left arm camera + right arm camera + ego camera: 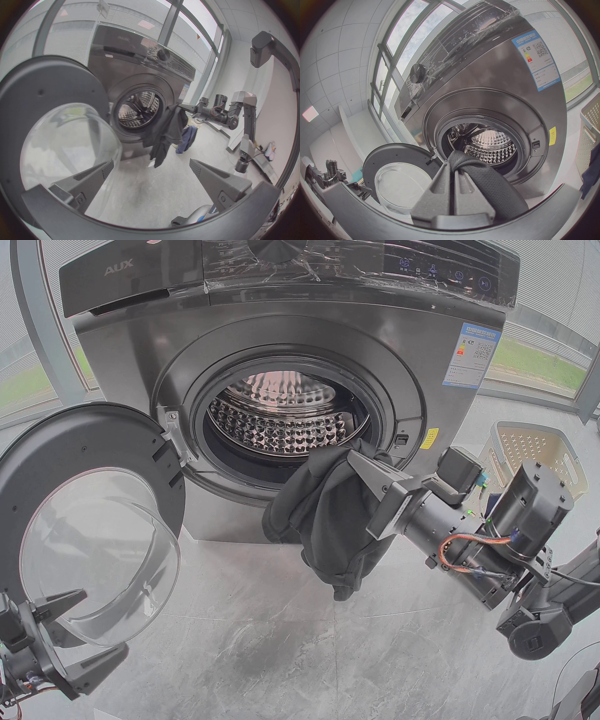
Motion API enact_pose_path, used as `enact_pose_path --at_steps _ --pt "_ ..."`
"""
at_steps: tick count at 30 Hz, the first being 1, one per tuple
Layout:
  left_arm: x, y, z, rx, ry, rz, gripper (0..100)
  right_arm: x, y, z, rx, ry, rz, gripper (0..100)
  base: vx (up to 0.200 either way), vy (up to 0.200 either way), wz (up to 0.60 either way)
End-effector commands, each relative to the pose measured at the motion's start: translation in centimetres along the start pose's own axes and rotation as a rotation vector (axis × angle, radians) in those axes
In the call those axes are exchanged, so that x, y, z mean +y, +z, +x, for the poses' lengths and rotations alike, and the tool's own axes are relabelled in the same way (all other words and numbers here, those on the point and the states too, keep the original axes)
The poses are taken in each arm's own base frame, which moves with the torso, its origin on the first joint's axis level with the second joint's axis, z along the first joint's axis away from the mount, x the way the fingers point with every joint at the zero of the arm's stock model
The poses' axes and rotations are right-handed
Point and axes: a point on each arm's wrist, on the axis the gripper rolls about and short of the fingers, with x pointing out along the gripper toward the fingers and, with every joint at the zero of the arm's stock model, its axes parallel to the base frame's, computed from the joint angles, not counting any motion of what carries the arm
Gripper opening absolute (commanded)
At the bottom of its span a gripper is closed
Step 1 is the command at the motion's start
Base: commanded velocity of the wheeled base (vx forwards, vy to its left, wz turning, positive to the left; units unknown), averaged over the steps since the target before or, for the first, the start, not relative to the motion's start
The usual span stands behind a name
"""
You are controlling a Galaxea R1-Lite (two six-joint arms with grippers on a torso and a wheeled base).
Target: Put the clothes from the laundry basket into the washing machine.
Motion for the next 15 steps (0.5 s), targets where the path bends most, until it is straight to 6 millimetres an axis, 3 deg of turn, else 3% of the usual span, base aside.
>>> enact_pose_path --at_steps 1,5,10,15 --pt "0.4 -0.1 6.9 0.157 -0.184 -0.055 100 0.0 -1.7 2.9 0.001 0.001 0.006 0 0.000 0.000 0.00" --pt "0.1 -0.1 8.9 0.174 -0.219 -0.070 100 -0.1 -1.9 3.5 -0.004 0.002 0.006 0 0.000 0.000 0.00" --pt "-0.7 -0.8 13.3 0.195 -0.298 -0.076 100 -0.2 -2.4 4.3 -0.003 0.007 0.007 0 0.000 0.000 0.00" --pt "-0.6 -1.0 16.2 0.183 -0.309 -0.112 100 -0.2 -2.3 4.7 -0.016 0.009 0.008 0 0.000 0.000 0.00"
